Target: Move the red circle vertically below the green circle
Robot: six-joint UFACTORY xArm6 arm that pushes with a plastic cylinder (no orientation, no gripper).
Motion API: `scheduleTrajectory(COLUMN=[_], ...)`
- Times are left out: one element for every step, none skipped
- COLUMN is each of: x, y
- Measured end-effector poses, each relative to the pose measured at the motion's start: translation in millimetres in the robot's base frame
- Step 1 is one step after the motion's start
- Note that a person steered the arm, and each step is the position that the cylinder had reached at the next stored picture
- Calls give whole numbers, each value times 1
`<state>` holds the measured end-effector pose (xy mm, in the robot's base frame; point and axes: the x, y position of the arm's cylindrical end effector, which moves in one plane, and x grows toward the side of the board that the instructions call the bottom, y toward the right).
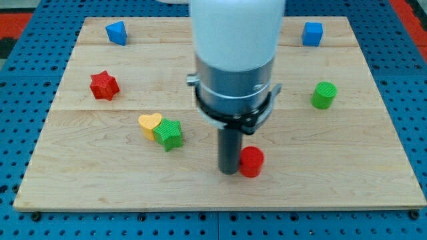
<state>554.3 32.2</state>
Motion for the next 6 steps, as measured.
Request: scheduleTrajectory(x=[-2,-2,-7,-26,-46,-64], y=[61,110,124,64,-9,-54])
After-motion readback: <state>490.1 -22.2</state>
